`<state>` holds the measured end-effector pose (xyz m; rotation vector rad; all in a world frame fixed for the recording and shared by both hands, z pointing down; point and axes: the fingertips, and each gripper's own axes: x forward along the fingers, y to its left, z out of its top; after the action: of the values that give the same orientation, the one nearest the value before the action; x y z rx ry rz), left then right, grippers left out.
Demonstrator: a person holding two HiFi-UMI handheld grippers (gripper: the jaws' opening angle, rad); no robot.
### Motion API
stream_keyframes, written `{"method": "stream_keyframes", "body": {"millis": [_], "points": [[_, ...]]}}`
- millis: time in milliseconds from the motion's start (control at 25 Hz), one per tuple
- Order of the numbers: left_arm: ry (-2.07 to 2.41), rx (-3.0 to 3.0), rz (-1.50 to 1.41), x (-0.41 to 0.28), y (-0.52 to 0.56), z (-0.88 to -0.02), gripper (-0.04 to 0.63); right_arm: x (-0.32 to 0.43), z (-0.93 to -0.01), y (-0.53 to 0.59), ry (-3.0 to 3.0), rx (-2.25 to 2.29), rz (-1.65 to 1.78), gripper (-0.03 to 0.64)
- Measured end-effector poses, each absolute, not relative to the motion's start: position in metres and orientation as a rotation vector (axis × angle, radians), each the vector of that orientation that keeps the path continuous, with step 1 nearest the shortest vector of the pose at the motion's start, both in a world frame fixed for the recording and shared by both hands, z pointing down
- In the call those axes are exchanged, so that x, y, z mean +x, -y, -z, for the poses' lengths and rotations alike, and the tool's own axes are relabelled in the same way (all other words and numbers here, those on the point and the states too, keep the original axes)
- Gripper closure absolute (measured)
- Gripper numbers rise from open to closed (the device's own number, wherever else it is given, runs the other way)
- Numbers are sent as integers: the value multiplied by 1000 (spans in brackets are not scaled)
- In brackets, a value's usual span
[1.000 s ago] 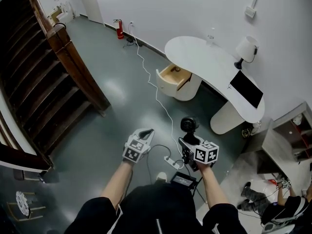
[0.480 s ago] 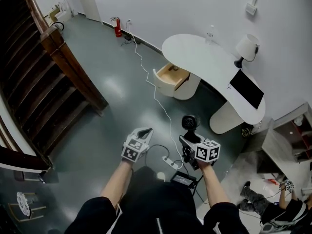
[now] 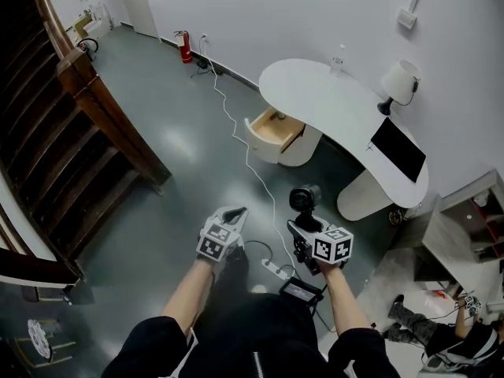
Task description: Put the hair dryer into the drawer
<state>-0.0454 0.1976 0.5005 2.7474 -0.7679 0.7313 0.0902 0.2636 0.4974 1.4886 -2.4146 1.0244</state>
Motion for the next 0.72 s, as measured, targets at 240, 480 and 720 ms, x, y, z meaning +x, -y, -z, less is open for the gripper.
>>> {"method": "stream_keyframes", "body": {"millis": [240, 480, 720], "points": [[694, 2778, -739, -33, -150, -501, 580, 100, -497, -219, 2381, 1559, -1040, 382], [627, 2797, -740, -29, -95, -498, 580, 98, -497, -170, 2327, 1631, -1050, 383], [590, 2803, -725, -31, -44, -497, 580, 99, -490, -114, 2300, 1669, -1036, 383]]}}
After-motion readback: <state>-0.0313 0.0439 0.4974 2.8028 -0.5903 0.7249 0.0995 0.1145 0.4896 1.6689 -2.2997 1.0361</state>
